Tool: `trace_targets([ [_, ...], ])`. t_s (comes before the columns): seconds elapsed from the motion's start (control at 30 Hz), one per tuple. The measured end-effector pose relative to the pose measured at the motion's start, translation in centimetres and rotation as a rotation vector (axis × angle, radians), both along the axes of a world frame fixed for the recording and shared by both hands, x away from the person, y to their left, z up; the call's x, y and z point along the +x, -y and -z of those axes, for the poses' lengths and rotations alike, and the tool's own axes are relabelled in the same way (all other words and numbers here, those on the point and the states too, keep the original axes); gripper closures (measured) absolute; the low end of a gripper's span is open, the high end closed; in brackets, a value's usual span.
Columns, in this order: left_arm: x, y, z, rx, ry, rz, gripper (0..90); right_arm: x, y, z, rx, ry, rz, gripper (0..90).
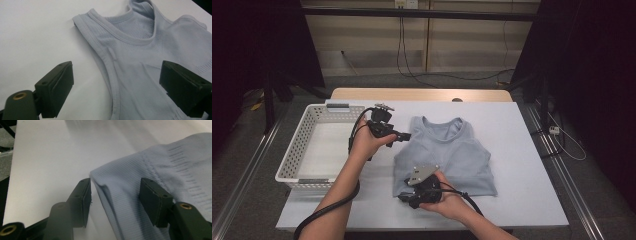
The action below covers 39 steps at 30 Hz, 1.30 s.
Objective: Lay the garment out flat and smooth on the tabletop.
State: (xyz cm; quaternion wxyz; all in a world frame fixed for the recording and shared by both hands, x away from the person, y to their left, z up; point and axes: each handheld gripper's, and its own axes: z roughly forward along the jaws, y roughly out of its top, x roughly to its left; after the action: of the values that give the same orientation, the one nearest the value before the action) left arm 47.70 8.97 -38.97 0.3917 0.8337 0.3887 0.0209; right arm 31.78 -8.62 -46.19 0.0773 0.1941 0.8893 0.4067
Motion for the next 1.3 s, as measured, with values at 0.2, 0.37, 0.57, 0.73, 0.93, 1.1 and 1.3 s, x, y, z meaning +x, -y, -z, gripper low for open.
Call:
trace_targets([
  [0.2, 0.3, 0.1, -0.2, -0.007, 0.002, -0.004, 12.9, 0.0, 0.0, 0.0, -0.002, -0.002, 0.022, 53.7],
  [0.37, 0.3, 0.1, -0.1, -0.003, -0.005, 0.005, 15.0, 0.3, 0.1, -0.1, -0.007, -0.002, 0.033, 63.7],
  [0.57, 0.2, -0.3, -0.4, -0.007, 0.004, -0.015, 15.5, 0.6, 0.5, 0.0, 0.011, 0.003, 0.065, 83.0],
  [0.73, 0.3, -0.3, -0.4, -0.004, 0.009, -0.017, 15.4, 0.7, 0.6, 0.1, 0.022, -0.002, 0.072, 85.6],
  [0.93, 0.3, -0.2, -0.2, -0.002, 0.022, -0.009, 15.3, 0.8, 1.2, -0.2, 0.091, -0.073, 0.048, 86.5],
  [1.1, 0.7, -0.1, 0.1, 0.012, 0.036, -0.020, 15.8, 0.4, 1.6, -1.3, 0.140, -0.078, 0.032, 86.5],
  [1.3, 1.2, 0.6, 0.6, 0.030, 0.047, -0.015, 16.9, -0.1, 1.8, -1.6, 0.149, -0.078, 0.024, 86.5],
])
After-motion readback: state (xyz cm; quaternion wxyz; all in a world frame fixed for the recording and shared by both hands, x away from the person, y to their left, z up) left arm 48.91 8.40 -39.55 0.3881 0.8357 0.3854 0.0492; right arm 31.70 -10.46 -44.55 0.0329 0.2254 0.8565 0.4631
